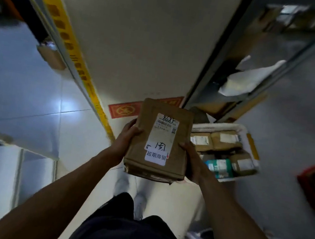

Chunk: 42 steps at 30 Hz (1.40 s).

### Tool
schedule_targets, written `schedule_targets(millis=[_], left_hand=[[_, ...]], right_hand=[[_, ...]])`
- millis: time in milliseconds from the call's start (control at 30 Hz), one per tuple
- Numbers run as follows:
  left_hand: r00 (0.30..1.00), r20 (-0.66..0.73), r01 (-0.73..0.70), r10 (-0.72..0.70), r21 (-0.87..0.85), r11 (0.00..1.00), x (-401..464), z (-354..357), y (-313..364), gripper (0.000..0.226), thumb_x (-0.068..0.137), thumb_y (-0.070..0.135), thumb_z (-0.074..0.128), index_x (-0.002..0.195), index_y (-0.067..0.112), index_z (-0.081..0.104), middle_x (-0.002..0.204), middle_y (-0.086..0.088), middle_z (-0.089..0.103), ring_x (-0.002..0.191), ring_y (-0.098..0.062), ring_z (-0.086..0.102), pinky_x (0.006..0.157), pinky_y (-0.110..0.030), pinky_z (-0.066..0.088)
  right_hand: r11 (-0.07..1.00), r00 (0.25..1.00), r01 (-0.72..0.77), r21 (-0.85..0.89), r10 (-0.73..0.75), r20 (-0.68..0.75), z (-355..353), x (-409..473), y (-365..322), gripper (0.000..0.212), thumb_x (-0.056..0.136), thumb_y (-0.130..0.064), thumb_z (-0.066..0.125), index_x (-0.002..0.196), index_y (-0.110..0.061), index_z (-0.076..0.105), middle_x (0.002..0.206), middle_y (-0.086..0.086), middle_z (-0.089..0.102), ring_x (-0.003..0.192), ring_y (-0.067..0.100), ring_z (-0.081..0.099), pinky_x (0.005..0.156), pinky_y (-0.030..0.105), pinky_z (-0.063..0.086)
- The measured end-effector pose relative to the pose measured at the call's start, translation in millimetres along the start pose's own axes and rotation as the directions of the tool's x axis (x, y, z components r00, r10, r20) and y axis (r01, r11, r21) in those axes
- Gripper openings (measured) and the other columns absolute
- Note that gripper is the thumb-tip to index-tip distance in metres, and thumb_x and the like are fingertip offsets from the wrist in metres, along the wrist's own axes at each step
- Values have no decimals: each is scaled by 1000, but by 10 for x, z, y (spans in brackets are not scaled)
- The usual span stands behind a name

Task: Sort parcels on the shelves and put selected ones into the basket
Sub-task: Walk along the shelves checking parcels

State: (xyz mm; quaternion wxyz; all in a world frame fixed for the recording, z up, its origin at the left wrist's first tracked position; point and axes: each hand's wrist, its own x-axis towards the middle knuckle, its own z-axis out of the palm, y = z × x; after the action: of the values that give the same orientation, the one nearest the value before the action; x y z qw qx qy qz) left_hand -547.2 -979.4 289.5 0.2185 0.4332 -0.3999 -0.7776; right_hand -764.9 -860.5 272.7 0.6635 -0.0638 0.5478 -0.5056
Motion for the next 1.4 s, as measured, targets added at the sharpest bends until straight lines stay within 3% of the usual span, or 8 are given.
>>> schedule_targets(millis=[100, 233, 367, 600, 833, 1033, 1267, 1400], left_hand=[[993, 106, 55, -59, 48, 997, 395, 302, 63, 74, 79, 44, 67, 144, 24, 40, 128, -18, 64, 108, -37, 69, 84, -49, 60], [951, 253, 137, -177, 170, 976, 876, 732, 151, 83, 75, 49, 77, 146, 22, 43, 137, -21, 59, 117, -43, 63, 97, -66, 49], [889, 395, 105, -233, 320, 942, 1277, 1251, 289, 75, 75, 43, 72, 141, 13, 52, 131, -19, 64, 118, -38, 63, 101, -54, 51], [757, 490, 169, -432, 492, 854, 1745, 1964, 55, 62, 79, 34, 67, 136, 14, 55, 128, -23, 64, 116, -42, 63, 103, -56, 49], [760, 339, 269, -554, 612, 744, 2189, 2446, -344, 69, 72, 37, 66, 135, 11, 55, 120, -24, 67, 104, -38, 69, 78, -41, 58], [769, 250, 320, -588, 646, 693, 2550, 2735, -539, 37, 89, 27, 57, 120, 8, 62, 106, -16, 72, 89, -25, 72, 64, -29, 57], [730, 276, 322, -626, 669, 670, 3594, 3167, -866, 65, 74, 42, 72, 134, 21, 58, 128, -17, 65, 116, -35, 64, 101, -49, 49], [602, 85, 415, -794, 817, 401, 4406, 3507, -1108, 70, 70, 56, 80, 130, 24, 61, 121, -14, 70, 111, -38, 65, 94, -61, 48]], right_hand=[[996, 992, 61, 68, -53, -114, -329, -37, -38, 93, 73, -50, 82, 151, -21, 40, 140, 14, 61, 125, 35, 62, 95, 50, 57], [966, 955, 193, 172, -144, -261, -642, -96, -109, 85, 73, -42, 78, 147, -17, 44, 135, 18, 64, 121, 37, 63, 101, 56, 52], [886, 896, 345, 311, -212, -390, -888, -162, -116, 80, 72, -33, 78, 144, -10, 50, 139, 20, 60, 128, 37, 58, 104, 56, 50], [797, 803, 404, 449, -74, -591, -1448, -126, 228, 88, 68, -36, 90, 144, -19, 48, 144, 23, 54, 131, 46, 52, 104, 69, 43], [786, 798, 307, 536, 93, -595, -2146, 115, 364, 93, 61, -41, 92, 142, -28, 49, 142, 17, 56, 130, 44, 53, 100, 71, 44], [760, 833, 236, 605, 163, -529, -2560, 411, 295, 105, 56, -46, 94, 146, -32, 42, 140, 13, 59, 124, 41, 60, 100, 66, 48], [686, 788, 355, 635, 147, -598, -3037, 990, 30, 96, 63, -42, 85, 146, -30, 38, 139, 9, 58, 124, 36, 60, 102, 65, 48], [677, 715, 439, 591, 135, -686, -3635, 1542, -192, 71, 69, -30, 72, 133, -35, 41, 125, 8, 61, 114, 32, 61, 100, 56, 51]])
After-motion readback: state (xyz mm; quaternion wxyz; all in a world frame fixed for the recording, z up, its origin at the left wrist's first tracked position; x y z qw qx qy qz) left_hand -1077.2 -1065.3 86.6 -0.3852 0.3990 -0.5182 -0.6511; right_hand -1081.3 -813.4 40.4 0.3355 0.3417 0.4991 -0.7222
